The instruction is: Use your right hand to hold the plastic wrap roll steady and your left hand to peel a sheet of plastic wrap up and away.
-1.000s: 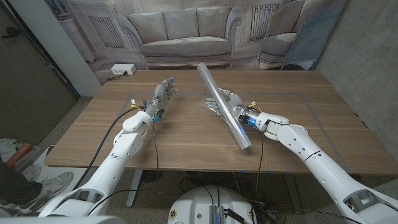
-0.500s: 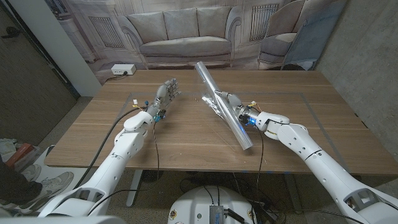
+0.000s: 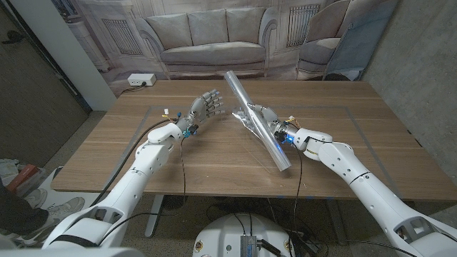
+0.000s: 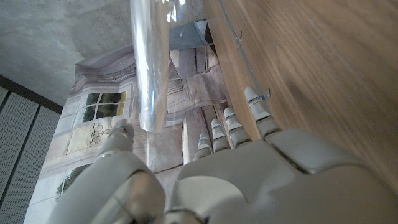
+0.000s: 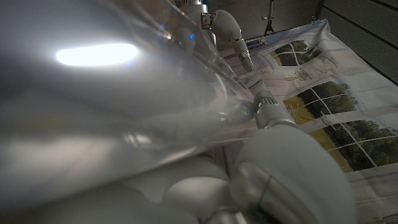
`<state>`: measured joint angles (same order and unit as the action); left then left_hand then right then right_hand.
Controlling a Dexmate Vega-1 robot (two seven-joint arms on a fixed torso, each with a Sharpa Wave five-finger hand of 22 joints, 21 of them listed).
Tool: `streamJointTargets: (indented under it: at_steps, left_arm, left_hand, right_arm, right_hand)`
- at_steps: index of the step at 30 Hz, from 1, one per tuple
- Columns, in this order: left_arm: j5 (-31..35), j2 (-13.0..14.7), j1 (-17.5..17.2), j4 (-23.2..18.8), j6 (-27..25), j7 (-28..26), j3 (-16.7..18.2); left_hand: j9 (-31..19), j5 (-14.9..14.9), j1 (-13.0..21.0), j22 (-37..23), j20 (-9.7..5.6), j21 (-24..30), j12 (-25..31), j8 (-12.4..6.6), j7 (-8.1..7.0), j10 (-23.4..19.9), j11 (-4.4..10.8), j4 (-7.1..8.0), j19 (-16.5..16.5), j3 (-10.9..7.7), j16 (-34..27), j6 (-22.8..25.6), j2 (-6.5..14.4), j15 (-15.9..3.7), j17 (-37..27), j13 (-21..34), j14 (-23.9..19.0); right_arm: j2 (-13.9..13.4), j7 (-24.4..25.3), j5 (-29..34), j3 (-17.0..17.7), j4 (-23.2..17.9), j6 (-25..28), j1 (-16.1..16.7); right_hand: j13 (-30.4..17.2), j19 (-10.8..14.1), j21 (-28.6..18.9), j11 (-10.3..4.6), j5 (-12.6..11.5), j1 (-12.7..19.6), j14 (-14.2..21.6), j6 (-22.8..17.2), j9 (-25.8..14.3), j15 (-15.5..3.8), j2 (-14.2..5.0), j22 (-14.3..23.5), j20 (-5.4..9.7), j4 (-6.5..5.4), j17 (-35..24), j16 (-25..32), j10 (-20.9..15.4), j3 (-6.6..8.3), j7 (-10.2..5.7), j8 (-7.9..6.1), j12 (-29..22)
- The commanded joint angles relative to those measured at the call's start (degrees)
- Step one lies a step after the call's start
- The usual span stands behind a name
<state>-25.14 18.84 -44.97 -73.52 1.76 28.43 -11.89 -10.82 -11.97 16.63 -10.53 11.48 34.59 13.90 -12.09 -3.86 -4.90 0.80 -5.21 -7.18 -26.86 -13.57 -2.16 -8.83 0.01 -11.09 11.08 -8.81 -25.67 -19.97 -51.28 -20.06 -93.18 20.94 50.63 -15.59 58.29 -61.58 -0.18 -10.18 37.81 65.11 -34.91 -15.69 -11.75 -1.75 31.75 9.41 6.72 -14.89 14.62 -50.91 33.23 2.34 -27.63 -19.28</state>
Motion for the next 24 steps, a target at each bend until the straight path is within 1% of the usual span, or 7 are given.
streamJointTargets:
  at_steps: [1, 3, 7, 10, 12, 16, 24]
  left_arm:
    - [1.3, 2.3, 2.9, 1.6, -0.1, 8.4, -2.0]
    - [-0.2, 2.2, 4.3, 3.8, -1.2, 12.5, -2.2]
    - [2.5, 3.5, 4.2, 1.9, -1.9, 11.3, -3.0]
    - [2.1, 3.3, 4.1, 1.2, -3.5, 11.4, -2.8]
    - [3.0, 3.3, 3.3, -0.4, -3.9, 9.1, -2.7]
    - [3.1, 3.1, 2.3, -2.4, -5.3, 6.6, -2.1]
    - [3.1, 3.0, 1.0, -5.0, -6.9, 3.2, -1.7]
  left_hand:
    - [-0.2, -0.5, 0.5, -0.2, 0.39, 0.4, -0.3, 0.21, 1.54, -0.4, -1.20, -0.82, -1.3, 1.46, -0.5, -0.4, -2.1, 0.03, -0.5, 0.4, -1.3]
    - [-0.4, -0.9, 1.5, -0.4, 0.32, 0.5, 0.2, -0.39, 2.33, -2.0, -2.04, -1.87, -2.6, 2.42, -1.0, 1.0, -1.9, -0.38, -0.9, 0.5, -2.5]
    - [-1.4, -1.8, 7.9, -0.6, 0.18, 1.5, 1.7, -3.54, 2.66, -7.5, -1.21, -3.78, -7.6, 2.26, -3.1, 9.0, 0.3, -1.96, -2.4, 1.4, -6.9]
    - [-2.1, -1.3, 13.1, -0.7, -0.61, 2.8, 4.6, -6.81, 2.30, -14.2, 1.22, -3.76, -12.5, 1.27, -5.6, 16.7, 1.7, -3.29, -4.2, 2.8, -12.9]
    - [-2.0, -0.7, 16.8, -0.6, -1.76, 3.9, 7.6, -8.24, 2.13, -19.7, 2.57, -3.78, -16.1, 0.13, -7.9, 20.9, 3.1, -5.62, -5.6, 3.7, -18.9]
    - [-1.7, 0.2, 21.0, -0.5, -4.43, 5.9, 12.0, -10.23, 2.56, -26.7, 4.24, -3.60, -22.4, -0.85, -10.8, 27.9, 4.1, -7.59, -7.9, 5.1, -26.2]
    - [-2.8, 1.3, 25.0, -0.4, -7.72, 7.3, 16.7, -16.05, 3.36, -34.6, 6.52, -3.47, -26.9, -1.05, -14.8, 40.9, 5.1, -10.33, -11.8, 6.9, -34.9]
  right_arm:
    - [0.2, 0.8, -0.3, 0.3, 0.0, 0.7, 0.0]
    - [0.4, 0.9, -0.4, 0.4, 0.2, 0.7, 0.1]
    - [0.6, 0.6, -0.4, 0.3, 0.6, 0.5, -0.1]
    - [0.8, 0.4, -0.3, 0.3, 0.8, 0.3, -0.2]
    - [0.8, 0.3, -0.2, 0.2, 0.9, 0.3, -0.3]
    - [1.0, 0.2, -0.2, 0.3, 0.9, -0.1, -0.2]
    - [1.2, 0.1, -0.2, 0.4, 1.0, -0.5, 0.0]
  right_hand:
    - [-0.1, -0.5, -0.1, 0.45, -0.1, 0.4, -0.1, -1.6, -0.2, 0.31, -0.95, 0.3, 3.14, -0.49, -0.1, 0.0, 0.2, 0.29, -1.48, -0.11, 0.1]
    - [-0.1, -0.5, -0.1, 0.41, -0.1, 0.2, -0.1, -1.5, -0.2, 0.27, -0.88, 0.4, 3.13, -0.54, -0.1, 0.0, 0.2, 0.22, -1.48, -0.07, 0.1]
    - [-0.2, -0.7, -0.1, 0.43, -0.1, -0.1, -0.1, -1.5, -0.2, 0.20, -0.78, 0.5, 3.11, -0.67, -0.1, 0.0, 0.2, 0.09, -1.38, -0.03, 0.1]
    - [-0.2, -0.7, -0.2, 0.39, -0.1, -0.2, -0.1, -1.4, -0.2, 0.19, -0.73, 0.6, 3.11, -0.74, 0.0, 0.0, 0.2, 0.03, -1.36, 0.00, 0.2]
    - [-0.2, -0.8, -0.2, 0.39, -0.1, -0.3, -0.2, -1.4, -0.2, 0.20, -0.72, 0.6, 3.11, -0.79, 0.0, -0.1, 0.3, 0.00, -1.33, 0.00, 0.2]
    - [-0.2, -0.8, -0.2, 0.34, -0.1, -0.5, -0.2, -1.4, -0.2, 0.22, -0.72, 0.7, 3.11, -0.86, 0.0, -0.1, 0.2, -0.03, -1.29, -0.02, 0.2]
    - [-0.2, -0.9, -0.2, 0.40, -0.1, -0.8, -0.2, -1.4, -0.2, 0.25, -0.63, 0.9, 3.10, -0.99, 0.0, -0.1, 0.2, -0.15, -1.35, -0.01, 0.2]
